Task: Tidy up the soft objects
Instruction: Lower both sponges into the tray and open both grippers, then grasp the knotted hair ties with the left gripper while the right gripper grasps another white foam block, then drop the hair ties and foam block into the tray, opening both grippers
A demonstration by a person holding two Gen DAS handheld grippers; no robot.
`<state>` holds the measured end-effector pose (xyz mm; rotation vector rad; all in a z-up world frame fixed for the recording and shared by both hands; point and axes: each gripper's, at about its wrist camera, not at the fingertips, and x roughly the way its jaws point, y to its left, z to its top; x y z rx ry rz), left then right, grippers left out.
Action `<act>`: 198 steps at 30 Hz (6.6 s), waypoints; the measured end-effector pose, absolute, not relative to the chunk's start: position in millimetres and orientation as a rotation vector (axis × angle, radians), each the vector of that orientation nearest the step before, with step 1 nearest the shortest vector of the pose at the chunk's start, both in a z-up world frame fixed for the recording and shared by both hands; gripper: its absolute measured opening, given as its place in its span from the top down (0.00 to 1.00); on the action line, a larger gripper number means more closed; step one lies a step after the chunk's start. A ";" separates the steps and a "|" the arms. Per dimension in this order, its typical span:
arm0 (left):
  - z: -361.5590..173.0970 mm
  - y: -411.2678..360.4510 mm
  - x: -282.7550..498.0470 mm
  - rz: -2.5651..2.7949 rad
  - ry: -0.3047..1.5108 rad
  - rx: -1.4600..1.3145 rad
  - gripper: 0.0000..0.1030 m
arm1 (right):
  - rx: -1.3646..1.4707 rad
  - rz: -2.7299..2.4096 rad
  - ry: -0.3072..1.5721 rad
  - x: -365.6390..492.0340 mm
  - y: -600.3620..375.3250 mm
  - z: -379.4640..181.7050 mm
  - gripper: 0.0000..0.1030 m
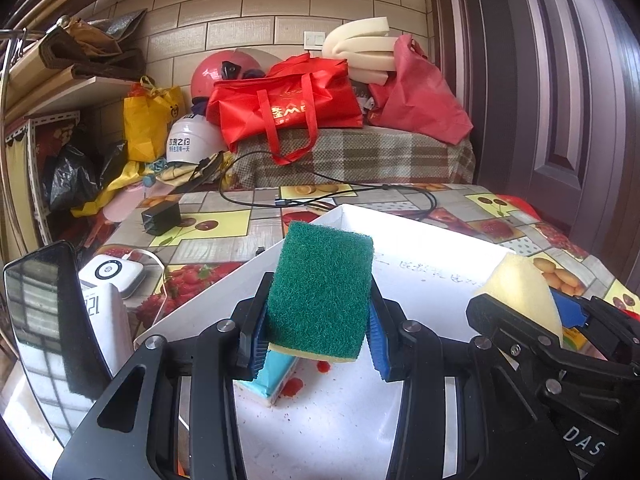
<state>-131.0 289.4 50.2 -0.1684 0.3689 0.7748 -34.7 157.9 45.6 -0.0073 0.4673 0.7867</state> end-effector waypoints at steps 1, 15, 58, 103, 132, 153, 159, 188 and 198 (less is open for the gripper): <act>50.1 291.6 -128.7 0.780 0.373 -0.170 0.61 | -0.009 0.778 0.470 -31.6 159.4 45.7 0.40; 49.0 301.7 -118.3 0.804 0.388 -0.182 0.60 | -0.033 0.710 0.496 -17.7 169.2 43.7 0.39; 56.7 272.9 -164.2 0.821 0.221 -0.177 0.00 | -0.073 0.682 0.286 -74.1 132.5 55.9 0.15; 5.5 85.0 -46.4 0.003 0.831 0.084 0.60 | -0.413 0.705 0.817 37.2 -131.1 1.8 0.31; 52.3 180.8 -158.6 0.491 0.302 -0.052 0.68 | -0.012 0.729 0.426 -41.6 -19.4 49.7 0.40; 49.5 270.9 -135.6 0.727 0.311 -0.122 0.67 | 0.009 0.919 0.476 -41.7 122.8 43.9 0.40; 50.2 296.5 -128.8 0.779 0.302 -0.179 0.67 | 0.049 0.859 0.492 -20.7 142.5 43.7 0.39; 51.4 300.5 -131.8 0.899 0.288 -0.170 0.09 | 0.011 0.772 0.448 -11.8 161.0 50.2 0.17; 56.0 293.6 -143.7 0.878 0.215 -0.174 0.00 | -0.008 0.765 0.386 -24.1 155.4 53.9 0.00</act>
